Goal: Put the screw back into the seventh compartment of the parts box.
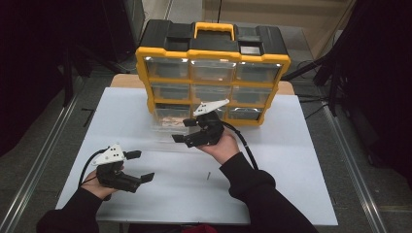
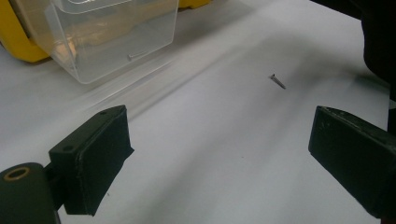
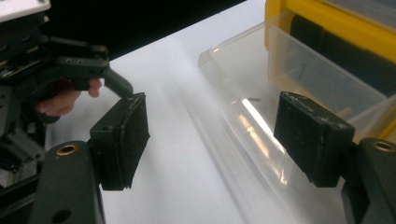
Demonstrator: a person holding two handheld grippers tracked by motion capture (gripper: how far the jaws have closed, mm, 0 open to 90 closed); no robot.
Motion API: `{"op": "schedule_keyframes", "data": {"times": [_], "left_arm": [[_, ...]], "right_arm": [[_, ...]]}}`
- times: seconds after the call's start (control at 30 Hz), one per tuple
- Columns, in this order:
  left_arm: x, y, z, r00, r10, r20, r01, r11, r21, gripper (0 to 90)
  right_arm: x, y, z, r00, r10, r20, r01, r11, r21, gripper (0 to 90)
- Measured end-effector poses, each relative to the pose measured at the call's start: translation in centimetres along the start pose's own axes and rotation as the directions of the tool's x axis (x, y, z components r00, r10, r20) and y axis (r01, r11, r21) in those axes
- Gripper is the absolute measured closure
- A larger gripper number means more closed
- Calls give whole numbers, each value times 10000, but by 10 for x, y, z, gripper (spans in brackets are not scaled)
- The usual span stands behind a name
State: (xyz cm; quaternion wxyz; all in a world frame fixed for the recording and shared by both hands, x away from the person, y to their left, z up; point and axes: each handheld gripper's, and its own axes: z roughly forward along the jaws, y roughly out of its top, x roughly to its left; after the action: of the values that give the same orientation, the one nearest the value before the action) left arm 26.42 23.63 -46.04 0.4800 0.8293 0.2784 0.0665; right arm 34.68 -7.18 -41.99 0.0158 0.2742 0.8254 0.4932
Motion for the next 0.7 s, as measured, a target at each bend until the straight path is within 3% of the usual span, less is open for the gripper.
{"op": "schedule_keyframes", "data": {"times": [0.07,0.37,0.7], "left_arm": [[0,0,0,10000,-11,20,11,10000,-12,55],[-1,1,1,10000,-2,-2,2,10000,14,55],[-1,1,-1,10000,69,-54,-69,10000,5,55]], "right_arm": [[0,-2,-1,9998,-220,7,220,9997,103,281],[3,-12,-15,9987,-268,-442,260,9995,-181,282],[1,-30,-26,9990,-273,-343,272,9996,-11,282]]}}
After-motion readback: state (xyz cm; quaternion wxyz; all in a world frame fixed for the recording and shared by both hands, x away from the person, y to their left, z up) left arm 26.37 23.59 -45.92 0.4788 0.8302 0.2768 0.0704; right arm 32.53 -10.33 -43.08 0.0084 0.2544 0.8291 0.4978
